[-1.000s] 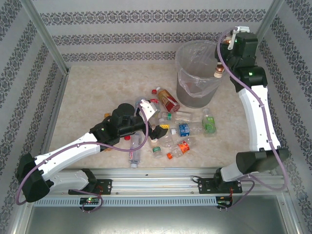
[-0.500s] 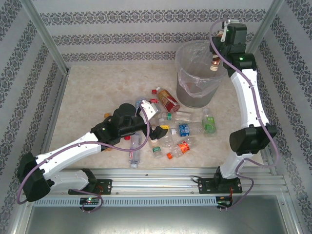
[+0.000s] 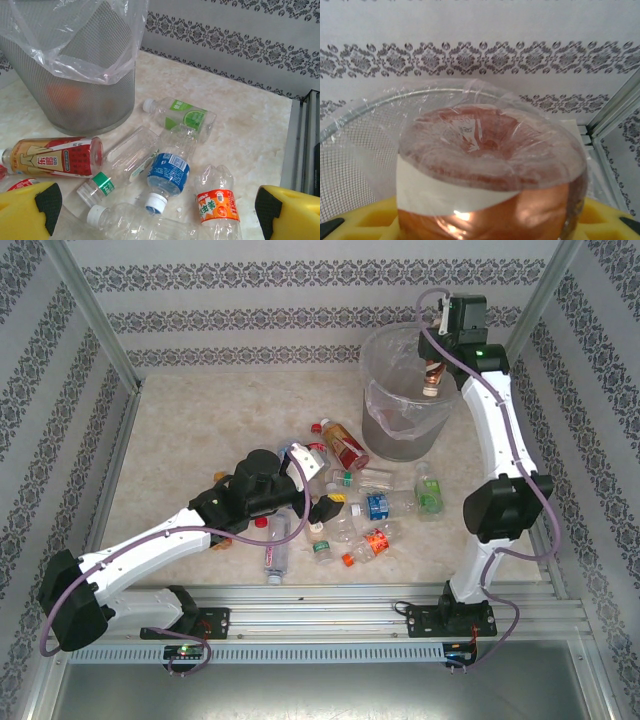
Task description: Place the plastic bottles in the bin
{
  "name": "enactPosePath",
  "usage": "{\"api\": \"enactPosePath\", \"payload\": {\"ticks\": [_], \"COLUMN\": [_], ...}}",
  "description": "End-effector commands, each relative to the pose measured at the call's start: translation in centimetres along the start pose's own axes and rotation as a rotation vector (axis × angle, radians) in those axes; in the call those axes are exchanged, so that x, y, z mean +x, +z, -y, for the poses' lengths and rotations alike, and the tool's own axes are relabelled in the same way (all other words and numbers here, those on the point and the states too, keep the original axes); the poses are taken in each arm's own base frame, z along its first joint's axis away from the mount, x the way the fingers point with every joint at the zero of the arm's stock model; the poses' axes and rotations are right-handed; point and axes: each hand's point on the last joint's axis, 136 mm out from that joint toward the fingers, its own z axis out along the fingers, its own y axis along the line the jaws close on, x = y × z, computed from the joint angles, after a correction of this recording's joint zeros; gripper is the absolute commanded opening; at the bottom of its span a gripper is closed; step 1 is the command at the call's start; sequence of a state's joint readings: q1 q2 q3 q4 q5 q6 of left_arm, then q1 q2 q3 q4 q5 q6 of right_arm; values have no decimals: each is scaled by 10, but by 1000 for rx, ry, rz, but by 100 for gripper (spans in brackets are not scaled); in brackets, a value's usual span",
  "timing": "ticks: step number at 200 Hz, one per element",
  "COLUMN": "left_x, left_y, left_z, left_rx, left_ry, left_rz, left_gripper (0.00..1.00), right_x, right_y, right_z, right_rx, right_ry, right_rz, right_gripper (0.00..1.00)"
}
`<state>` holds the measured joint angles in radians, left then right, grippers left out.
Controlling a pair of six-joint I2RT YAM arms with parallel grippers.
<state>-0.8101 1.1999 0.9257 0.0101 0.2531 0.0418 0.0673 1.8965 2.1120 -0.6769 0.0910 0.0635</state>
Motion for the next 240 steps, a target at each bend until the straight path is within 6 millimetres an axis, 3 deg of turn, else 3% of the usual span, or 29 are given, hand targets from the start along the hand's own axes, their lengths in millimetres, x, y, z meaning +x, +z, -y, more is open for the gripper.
{"api": "enactPosePath", "payload": {"ticks": [1, 119, 202, 240], "left_x": [-12, -12, -9, -8], "left_y": [-4, -6, -3, -1], "left_z": [-1, 1, 3, 3], "left_rx": [3, 15, 30, 31], "left_ry": [18, 33, 21, 16], "left_rz": [25, 27, 21, 17], "left_gripper": [100, 100, 100, 100], "right_x": [10, 82, 118, 133], "right_y": [9, 65, 93, 107], "right_z": [-8, -35, -32, -32], "right_rx": [-46, -171, -142, -130], "right_ry": [-10, -186, -219, -231], "right_rz": [-45, -289, -391, -424], "right_gripper": [47, 47, 49, 55]}}
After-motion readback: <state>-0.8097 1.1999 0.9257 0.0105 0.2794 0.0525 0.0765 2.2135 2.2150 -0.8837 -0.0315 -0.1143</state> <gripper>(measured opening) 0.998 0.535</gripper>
